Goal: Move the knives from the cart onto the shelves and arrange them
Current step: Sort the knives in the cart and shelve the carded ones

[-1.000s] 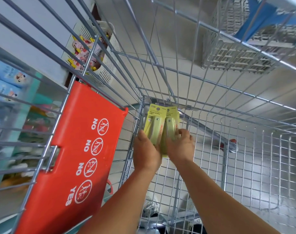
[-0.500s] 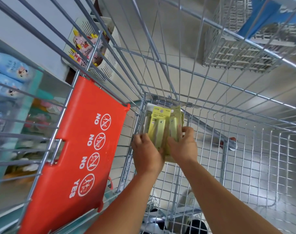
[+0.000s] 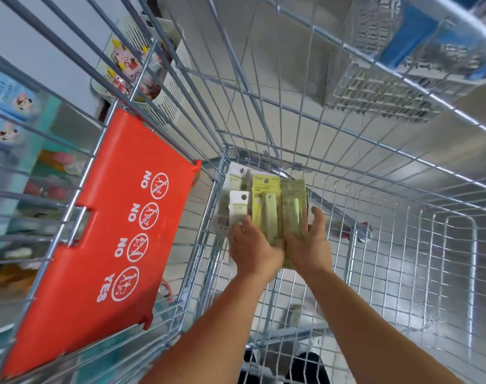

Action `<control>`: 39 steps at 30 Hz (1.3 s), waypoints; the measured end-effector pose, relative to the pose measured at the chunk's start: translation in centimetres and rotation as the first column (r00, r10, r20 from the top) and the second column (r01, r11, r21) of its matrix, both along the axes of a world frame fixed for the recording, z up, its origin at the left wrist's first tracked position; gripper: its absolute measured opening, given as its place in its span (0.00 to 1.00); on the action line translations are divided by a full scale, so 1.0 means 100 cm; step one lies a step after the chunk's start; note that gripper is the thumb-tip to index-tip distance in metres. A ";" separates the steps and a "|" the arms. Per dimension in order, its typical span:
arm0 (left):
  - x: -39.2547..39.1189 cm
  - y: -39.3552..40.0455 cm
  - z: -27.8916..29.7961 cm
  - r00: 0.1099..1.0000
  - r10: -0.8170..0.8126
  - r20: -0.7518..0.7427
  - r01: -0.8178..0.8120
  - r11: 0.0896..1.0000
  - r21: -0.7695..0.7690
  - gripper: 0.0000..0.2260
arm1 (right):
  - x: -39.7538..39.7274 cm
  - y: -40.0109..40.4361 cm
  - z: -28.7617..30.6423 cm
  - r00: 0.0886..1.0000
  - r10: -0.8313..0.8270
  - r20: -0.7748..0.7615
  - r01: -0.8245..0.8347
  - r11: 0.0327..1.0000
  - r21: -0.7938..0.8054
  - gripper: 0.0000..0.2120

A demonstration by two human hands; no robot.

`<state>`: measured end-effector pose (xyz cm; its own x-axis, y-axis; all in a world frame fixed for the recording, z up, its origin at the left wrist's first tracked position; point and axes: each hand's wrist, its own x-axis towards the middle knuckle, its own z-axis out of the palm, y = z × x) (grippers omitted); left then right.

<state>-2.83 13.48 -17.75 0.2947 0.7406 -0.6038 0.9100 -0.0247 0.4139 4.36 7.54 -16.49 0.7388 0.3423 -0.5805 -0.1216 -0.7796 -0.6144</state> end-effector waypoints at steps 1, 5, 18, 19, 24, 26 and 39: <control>0.002 -0.002 0.000 1.000 0.014 -0.008 -0.014 1.000 -0.007 0.40 | 0.001 -0.001 0.000 1.000 0.011 -0.007 -0.011 1.000 0.008 0.31; 0.009 -0.004 -0.004 0.995 0.094 -0.046 -0.095 0.995 -0.034 0.33 | 0.004 -0.005 -0.006 0.997 0.069 0.025 -0.069 0.998 -0.014 0.23; 0.012 -0.035 0.050 0.948 0.277 0.157 -0.282 0.959 0.011 0.18 | 0.020 -0.039 0.027 0.988 0.140 0.071 -0.148 0.983 0.110 0.14; 0.010 -0.038 0.060 0.941 0.288 0.179 -0.297 0.954 0.030 0.17 | 0.022 -0.041 0.038 0.982 0.165 0.094 -0.177 0.975 0.137 0.13; 0.000 -0.046 0.123 0.885 0.394 0.247 -0.429 0.897 0.107 0.21 | 0.026 -0.046 0.105 0.933 0.315 0.173 -0.349 0.908 0.232 0.25; -0.005 -0.047 0.152 0.863 0.417 0.286 -0.470 0.870 0.149 0.18 | 0.027 -0.045 0.132 0.912 0.342 0.226 -0.398 0.870 0.290 0.26; -0.107 -0.079 0.355 0.639 0.493 0.591 -0.756 0.545 0.363 0.18 | -0.051 -0.015 0.319 0.722 0.523 0.454 -0.687 0.462 0.561 0.28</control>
